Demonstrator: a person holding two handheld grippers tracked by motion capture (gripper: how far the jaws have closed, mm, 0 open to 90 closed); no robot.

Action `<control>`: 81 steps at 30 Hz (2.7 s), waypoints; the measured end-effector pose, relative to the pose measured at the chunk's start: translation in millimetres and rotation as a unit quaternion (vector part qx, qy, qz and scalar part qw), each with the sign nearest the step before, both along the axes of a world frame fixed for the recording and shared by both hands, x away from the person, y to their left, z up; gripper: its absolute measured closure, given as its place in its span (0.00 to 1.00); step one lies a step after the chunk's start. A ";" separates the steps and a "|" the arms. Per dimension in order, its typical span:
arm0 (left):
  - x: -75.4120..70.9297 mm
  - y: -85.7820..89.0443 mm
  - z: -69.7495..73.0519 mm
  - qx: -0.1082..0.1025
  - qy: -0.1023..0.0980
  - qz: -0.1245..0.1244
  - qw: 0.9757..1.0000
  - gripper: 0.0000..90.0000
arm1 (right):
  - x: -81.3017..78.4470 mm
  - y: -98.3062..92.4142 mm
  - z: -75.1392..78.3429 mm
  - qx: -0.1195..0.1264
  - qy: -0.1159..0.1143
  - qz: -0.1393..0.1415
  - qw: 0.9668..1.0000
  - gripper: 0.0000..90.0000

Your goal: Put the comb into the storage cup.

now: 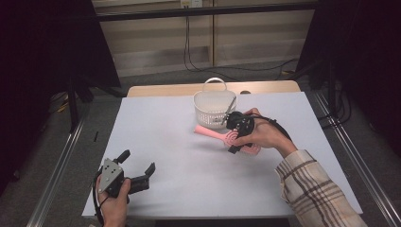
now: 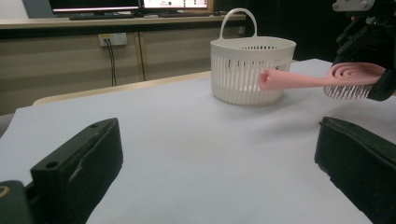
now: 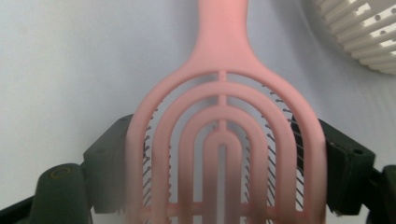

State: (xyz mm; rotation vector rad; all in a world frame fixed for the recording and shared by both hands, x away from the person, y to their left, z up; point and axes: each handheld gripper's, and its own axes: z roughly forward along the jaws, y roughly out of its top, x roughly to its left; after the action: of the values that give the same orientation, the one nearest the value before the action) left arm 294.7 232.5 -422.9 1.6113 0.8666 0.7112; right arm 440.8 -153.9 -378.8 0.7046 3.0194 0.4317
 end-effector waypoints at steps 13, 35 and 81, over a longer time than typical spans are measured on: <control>-0.8 -1.9 1.3 -0.003 -0.006 -0.013 1.000 0.01 | -8.3 -11.5 12.7 0.007 -0.009 -0.004 1.000 0.22; 9.8 -6.3 -4.1 0.013 0.038 -0.008 0.999 0.03 | -31.3 -33.5 41.0 0.027 -0.031 -0.001 0.999 0.22; 33.1 -103.6 21.2 0.193 -0.084 -0.149 0.966 0.04 | -62.4 -6.4 46.2 0.018 -0.020 0.046 0.999 0.22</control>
State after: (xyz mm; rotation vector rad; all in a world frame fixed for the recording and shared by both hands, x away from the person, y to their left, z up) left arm 327.9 128.9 -401.7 1.9415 0.3616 0.8206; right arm 378.4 -160.2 -332.6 0.5520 3.0218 0.4978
